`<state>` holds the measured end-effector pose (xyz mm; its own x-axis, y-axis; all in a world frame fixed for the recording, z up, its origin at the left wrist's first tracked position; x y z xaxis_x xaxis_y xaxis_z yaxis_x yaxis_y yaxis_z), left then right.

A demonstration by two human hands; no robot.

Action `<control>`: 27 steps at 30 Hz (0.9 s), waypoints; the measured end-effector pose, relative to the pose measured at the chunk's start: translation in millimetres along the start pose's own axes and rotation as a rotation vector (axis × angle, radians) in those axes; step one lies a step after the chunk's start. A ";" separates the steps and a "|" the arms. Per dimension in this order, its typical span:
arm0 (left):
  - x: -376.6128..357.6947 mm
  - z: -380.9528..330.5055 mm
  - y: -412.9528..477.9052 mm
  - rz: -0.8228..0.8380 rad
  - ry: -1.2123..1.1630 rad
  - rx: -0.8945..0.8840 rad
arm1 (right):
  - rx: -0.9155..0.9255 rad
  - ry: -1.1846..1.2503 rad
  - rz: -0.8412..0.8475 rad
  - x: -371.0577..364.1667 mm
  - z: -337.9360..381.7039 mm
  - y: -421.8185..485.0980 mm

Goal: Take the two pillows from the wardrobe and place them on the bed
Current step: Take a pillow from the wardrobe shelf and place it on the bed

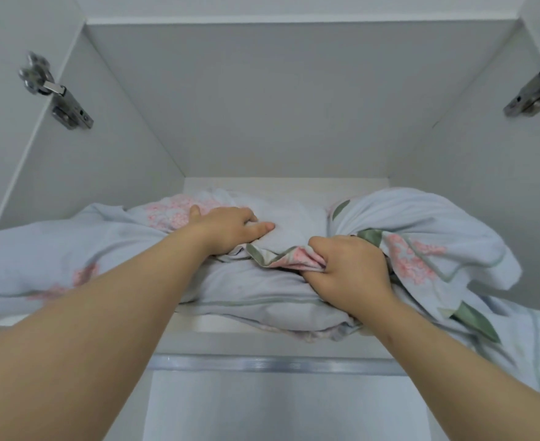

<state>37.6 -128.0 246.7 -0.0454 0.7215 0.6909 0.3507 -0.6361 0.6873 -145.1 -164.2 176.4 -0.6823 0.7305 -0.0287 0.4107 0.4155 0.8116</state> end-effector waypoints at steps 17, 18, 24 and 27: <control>-15.1 12.8 -65.6 -0.845 -0.436 -0.133 | -0.268 0.412 -0.221 22.7 6.5 -5.5; -16.3 14.5 -70.9 -0.892 -0.441 -0.147 | -0.334 0.457 -0.247 25.8 9.0 -8.7; -20.6 20.7 -81.3 -0.885 -0.357 -0.201 | -0.432 -0.020 -0.113 38.4 30.2 4.7; -20.7 19.2 -78.1 -0.850 -0.303 -0.189 | -0.248 -0.301 -0.124 50.6 38.7 39.5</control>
<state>29.1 -88.0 174.5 0.0382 0.9903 -0.1334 0.1521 0.1262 0.9803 -140.0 -89.9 184.5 -0.4951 0.8241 -0.2752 0.1531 0.3946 0.9060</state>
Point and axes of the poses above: each hand's wrist, its own y-axis towards the middle knuckle, its own x-axis out of the back of the hand, z = x × y, the point moved 2 cm from there along y, towards the middle knuckle, and after that the axes turned 14 degrees about x, right-handed, at the moved point
